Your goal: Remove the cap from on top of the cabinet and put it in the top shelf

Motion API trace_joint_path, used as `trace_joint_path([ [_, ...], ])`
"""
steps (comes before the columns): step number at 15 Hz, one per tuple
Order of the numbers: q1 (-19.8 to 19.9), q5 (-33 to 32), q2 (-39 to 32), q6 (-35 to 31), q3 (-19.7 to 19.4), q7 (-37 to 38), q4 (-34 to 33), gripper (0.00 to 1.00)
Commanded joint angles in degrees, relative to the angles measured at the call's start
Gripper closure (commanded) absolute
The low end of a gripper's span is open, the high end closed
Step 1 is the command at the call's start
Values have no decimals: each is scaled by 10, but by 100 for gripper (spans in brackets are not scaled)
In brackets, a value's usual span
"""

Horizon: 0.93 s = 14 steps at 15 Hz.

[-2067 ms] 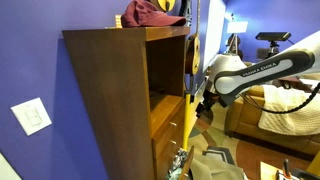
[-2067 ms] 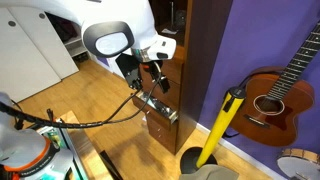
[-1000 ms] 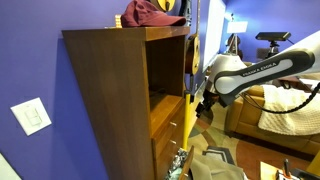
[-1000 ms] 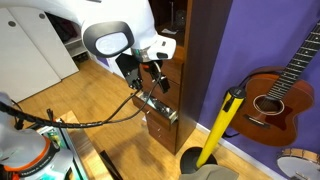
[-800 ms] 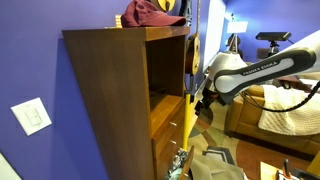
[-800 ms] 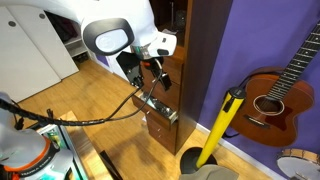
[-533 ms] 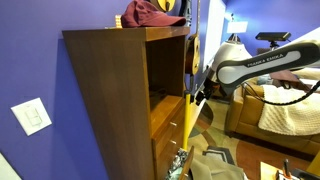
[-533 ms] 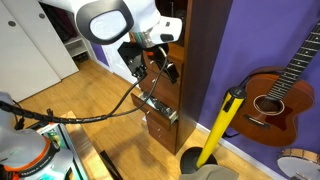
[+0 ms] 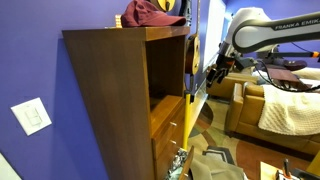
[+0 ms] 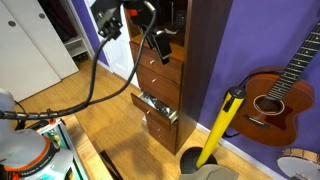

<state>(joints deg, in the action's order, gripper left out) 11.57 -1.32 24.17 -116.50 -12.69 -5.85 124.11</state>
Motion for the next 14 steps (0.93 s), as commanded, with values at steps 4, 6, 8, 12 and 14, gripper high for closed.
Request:
trace_joint_path([
  [4,-6,1,29,47,1,0,-27,0],
  [6,-6,1,31,47,2,0,-27,0],
  [8,-6,1,29,47,2,0,-27,0],
  [12,-8,22,36,65,-8,-2,-53,0],
  [14,-9,35,42,71,-14,-2,-69,0],
])
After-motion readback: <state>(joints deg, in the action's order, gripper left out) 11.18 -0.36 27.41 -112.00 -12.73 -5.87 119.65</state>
